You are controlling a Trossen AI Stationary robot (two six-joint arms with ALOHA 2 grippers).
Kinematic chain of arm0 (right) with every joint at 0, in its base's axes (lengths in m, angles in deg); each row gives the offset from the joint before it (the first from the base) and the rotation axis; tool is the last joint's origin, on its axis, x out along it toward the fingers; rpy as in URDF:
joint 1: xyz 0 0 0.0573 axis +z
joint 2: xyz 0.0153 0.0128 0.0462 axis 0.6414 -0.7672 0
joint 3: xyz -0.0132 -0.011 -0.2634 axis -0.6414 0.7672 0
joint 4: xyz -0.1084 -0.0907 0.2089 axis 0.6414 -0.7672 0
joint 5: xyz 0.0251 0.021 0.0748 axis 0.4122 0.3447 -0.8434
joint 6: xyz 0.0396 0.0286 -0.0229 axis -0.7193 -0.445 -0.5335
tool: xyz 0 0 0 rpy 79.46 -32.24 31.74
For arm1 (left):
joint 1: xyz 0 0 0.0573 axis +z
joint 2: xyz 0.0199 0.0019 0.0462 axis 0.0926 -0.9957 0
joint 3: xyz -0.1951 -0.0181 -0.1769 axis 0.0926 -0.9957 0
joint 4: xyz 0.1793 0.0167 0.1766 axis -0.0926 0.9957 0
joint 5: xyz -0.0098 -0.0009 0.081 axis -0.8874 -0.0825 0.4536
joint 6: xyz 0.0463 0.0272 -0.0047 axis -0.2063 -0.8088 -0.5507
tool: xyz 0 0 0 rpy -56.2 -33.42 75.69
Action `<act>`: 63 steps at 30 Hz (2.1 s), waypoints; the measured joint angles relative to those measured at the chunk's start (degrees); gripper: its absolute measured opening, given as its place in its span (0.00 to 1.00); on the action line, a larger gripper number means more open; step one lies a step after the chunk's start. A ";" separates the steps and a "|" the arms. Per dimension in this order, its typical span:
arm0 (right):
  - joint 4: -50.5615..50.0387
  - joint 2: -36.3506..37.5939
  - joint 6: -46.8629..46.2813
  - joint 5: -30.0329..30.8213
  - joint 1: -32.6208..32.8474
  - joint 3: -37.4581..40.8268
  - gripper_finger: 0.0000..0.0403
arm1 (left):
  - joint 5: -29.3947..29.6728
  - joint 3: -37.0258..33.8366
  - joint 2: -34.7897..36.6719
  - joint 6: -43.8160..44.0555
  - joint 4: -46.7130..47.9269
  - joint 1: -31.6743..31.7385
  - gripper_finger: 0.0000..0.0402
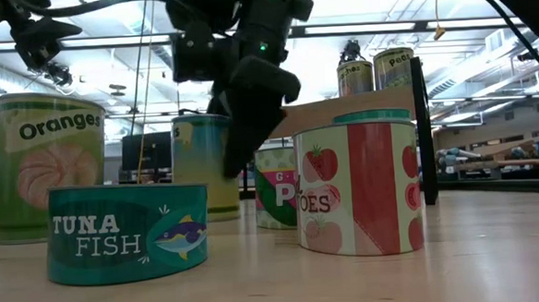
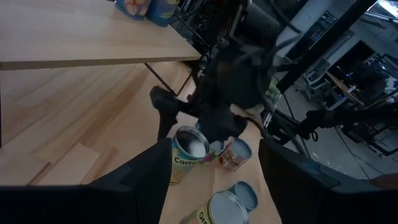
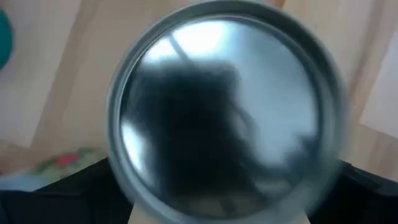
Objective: Pick and place cans onto a shelf
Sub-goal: Put the canned carrots on the shelf
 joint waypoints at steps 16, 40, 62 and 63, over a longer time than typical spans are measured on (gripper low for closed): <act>-10.07 1.62 -12.88 5.35 2.05 -9.92 0.99 | 0.02 0.02 0.03 -0.20 0.00 0.02 0.61; -10.16 1.24 -64.46 17.49 6.70 -12.65 0.99 | -0.37 0.02 0.02 -0.44 -0.02 0.00 0.61; -15.97 0.29 -62.45 13.22 2.35 -11.70 0.57 | -0.39 0.02 0.00 -0.44 0.00 0.02 0.61; -15.90 0.30 -62.31 13.22 2.36 -11.71 0.56 | -0.39 0.02 0.00 -0.44 0.02 0.01 0.61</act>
